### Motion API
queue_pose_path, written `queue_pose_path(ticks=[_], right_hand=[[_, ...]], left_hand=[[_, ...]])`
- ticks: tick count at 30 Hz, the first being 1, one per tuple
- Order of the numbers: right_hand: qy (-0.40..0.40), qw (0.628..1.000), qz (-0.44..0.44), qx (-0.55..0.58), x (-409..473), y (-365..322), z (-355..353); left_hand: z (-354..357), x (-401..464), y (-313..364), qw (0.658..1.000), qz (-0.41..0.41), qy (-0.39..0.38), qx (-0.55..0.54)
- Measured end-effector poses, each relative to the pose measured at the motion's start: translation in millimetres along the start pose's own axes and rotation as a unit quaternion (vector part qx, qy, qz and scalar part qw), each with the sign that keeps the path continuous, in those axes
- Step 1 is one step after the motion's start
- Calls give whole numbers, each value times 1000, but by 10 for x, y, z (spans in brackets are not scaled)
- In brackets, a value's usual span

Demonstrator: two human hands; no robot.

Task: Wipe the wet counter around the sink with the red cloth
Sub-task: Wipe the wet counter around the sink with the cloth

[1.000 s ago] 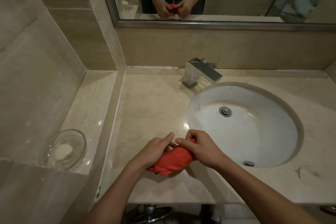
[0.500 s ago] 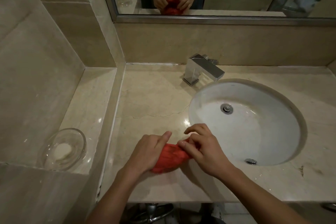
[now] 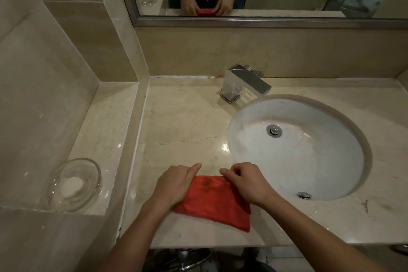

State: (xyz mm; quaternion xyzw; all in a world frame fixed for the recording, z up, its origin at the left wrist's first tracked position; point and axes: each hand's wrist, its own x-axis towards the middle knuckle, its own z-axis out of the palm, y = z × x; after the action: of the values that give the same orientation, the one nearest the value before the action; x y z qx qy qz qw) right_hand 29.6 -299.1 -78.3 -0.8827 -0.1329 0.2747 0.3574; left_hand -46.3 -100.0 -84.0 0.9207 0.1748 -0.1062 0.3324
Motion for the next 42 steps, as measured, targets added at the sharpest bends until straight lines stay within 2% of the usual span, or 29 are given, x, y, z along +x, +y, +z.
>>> queue_pose_path(ticks=[4, 7, 9, 11, 14, 18, 23, 27, 30, 32, 35, 39, 42], right_hand=[[123, 989, -52, 56, 18, -128, 22], [203, 962, -116, 143, -80, -281, -105], [233, 945, -160, 166, -145, -319, -167], [235, 941, -188, 156, -188, -267, -150], [217, 953, -194, 81, -236, 11, 24], [156, 979, -132, 1, -267, 439, 340], [201, 974, -100, 27, -125, 289, 218], [225, 972, -40, -63, 194, 64, 91], [265, 953, -101, -103, 167, 39, 150], [239, 957, -146, -76, 38, 31, 278], [124, 980, -150, -49, -107, 48, 468], [32, 966, -184, -180, -212, 265, 515], [4, 950, -200, -238, -484, 451, 566]], left_hand=[[-67, 77, 106, 994, 44, 97, -37], [-287, 69, 254, 972, 101, 196, -80], [-388, 21, 323, 957, 141, 233, -104], [-372, -60, 315, 952, 154, 236, -118], [-62, -212, 140, 972, 115, 187, -89], [372, -338, -132, 986, 60, 148, -38], [238, -142, -56, 979, 69, 183, -51], [100, 131, 105, 984, 33, 173, 7], [194, 133, 111, 977, 46, 185, 94], [334, 44, 132, 977, 69, 192, 65], [564, -78, 211, 988, 86, 129, 3], [785, -263, 17, 979, 133, 53, 147], [926, -522, -164, 968, 160, 19, 195]])
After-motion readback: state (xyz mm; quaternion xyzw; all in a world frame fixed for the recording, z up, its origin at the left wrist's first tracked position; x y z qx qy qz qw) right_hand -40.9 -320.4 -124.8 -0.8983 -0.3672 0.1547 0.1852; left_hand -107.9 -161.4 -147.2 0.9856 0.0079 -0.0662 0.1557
